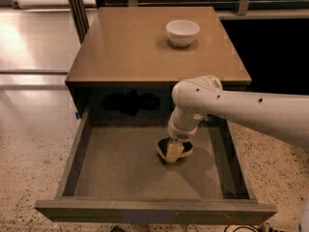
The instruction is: Pick sponge from top drawer and place on counter
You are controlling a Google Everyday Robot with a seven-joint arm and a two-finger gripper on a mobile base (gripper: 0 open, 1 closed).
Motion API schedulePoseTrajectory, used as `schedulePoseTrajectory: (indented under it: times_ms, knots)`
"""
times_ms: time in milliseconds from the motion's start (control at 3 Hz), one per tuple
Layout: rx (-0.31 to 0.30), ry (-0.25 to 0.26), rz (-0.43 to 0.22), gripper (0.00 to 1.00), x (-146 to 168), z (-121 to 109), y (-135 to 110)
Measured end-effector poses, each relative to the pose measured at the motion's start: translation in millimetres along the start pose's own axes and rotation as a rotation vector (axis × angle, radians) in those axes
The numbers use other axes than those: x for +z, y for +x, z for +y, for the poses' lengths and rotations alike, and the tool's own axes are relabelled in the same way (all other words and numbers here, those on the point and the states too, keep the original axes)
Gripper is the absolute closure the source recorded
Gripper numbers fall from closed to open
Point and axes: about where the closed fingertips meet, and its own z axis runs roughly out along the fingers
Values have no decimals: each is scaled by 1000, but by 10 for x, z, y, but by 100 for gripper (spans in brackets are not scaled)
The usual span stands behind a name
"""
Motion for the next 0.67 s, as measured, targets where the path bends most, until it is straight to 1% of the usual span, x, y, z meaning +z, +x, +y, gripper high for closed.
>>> schedulePoseTrajectory:
  times_ms: [333, 667]
  knots:
    - [-38, -55, -58, 100, -487, -181, -152]
    - [-103, -105, -109, 100, -1021, -384, -380]
